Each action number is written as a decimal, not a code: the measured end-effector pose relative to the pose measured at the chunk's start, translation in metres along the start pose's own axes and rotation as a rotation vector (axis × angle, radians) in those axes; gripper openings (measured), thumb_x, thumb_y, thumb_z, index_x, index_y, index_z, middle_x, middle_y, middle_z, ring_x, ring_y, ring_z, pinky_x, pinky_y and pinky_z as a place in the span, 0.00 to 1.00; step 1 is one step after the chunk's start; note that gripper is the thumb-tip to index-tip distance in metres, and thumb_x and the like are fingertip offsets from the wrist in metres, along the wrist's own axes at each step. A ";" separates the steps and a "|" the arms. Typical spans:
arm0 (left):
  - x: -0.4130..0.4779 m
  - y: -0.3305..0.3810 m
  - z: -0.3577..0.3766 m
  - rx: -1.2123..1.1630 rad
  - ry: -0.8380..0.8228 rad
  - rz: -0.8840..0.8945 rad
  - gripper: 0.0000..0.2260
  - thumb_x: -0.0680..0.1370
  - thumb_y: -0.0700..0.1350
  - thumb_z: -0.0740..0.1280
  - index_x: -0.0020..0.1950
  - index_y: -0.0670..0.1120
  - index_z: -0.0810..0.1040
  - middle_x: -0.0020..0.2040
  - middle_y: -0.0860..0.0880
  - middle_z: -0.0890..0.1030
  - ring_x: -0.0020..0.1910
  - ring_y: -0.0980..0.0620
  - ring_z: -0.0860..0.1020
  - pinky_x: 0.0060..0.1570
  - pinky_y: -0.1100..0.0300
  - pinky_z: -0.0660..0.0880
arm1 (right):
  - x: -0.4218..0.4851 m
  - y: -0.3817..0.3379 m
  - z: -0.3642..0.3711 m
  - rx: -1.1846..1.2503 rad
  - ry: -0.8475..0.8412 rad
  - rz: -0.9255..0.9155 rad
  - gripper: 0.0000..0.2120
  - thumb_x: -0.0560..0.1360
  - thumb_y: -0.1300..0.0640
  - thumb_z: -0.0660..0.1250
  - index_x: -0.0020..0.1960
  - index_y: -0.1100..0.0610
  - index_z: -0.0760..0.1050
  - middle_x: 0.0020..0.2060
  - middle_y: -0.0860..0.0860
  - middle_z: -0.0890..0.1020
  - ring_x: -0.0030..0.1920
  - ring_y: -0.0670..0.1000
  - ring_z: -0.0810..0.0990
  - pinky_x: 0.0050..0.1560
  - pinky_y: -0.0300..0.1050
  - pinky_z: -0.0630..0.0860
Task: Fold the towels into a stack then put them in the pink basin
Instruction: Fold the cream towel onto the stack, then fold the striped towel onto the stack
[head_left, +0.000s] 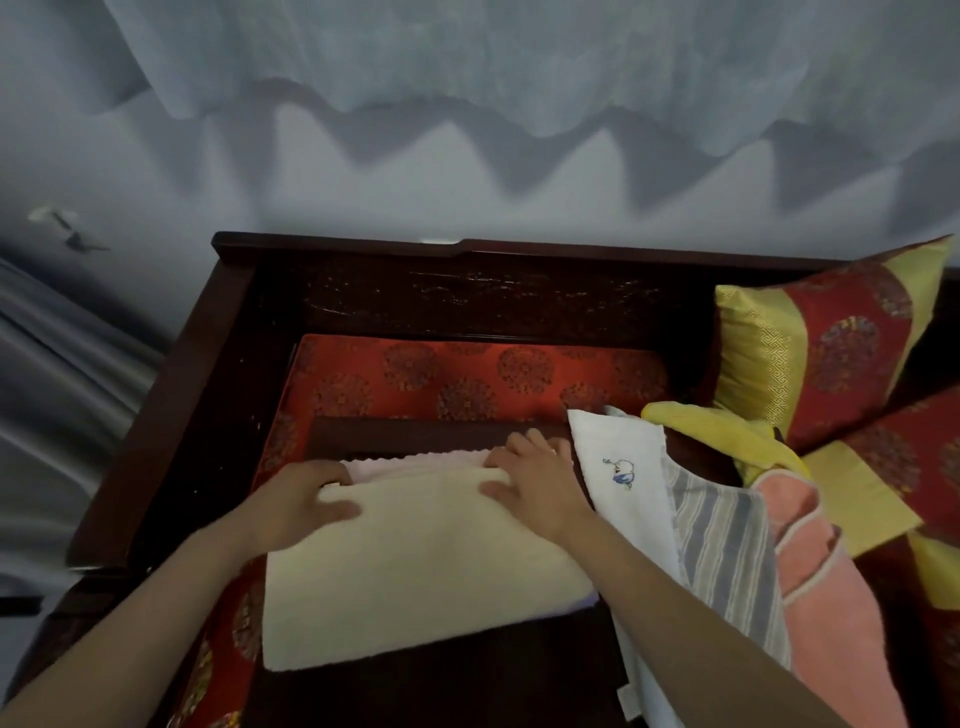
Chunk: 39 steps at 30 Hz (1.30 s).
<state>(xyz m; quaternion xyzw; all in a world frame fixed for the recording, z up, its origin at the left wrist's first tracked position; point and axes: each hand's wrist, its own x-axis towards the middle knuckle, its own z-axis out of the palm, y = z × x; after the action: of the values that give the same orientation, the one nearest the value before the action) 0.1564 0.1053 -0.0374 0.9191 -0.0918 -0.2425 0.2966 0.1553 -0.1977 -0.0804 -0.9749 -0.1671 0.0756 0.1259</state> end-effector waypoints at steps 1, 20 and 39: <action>0.002 0.002 -0.009 -0.112 -0.018 -0.014 0.07 0.72 0.46 0.73 0.37 0.56 0.78 0.43 0.53 0.81 0.45 0.50 0.81 0.45 0.60 0.74 | 0.000 0.002 -0.004 0.017 0.047 -0.025 0.21 0.74 0.37 0.54 0.56 0.48 0.76 0.48 0.48 0.75 0.55 0.53 0.71 0.52 0.50 0.60; 0.019 0.026 0.085 0.388 0.449 0.109 0.32 0.79 0.61 0.38 0.75 0.44 0.60 0.75 0.45 0.64 0.74 0.50 0.58 0.70 0.42 0.55 | -0.097 0.079 0.010 0.317 0.334 0.917 0.25 0.73 0.41 0.62 0.66 0.54 0.68 0.62 0.53 0.73 0.63 0.56 0.72 0.58 0.56 0.70; -0.016 0.245 0.070 -0.613 -0.082 0.322 0.51 0.64 0.56 0.77 0.75 0.64 0.44 0.69 0.73 0.54 0.66 0.77 0.58 0.67 0.67 0.60 | -0.173 0.045 -0.263 1.430 0.116 0.280 0.12 0.70 0.52 0.69 0.47 0.58 0.71 0.40 0.55 0.78 0.41 0.53 0.77 0.37 0.42 0.76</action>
<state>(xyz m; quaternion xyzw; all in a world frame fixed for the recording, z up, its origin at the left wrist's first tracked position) 0.1016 -0.1225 0.0632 0.7505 -0.1703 -0.2456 0.5894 0.0583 -0.3567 0.1775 -0.6689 0.0562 0.1299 0.7298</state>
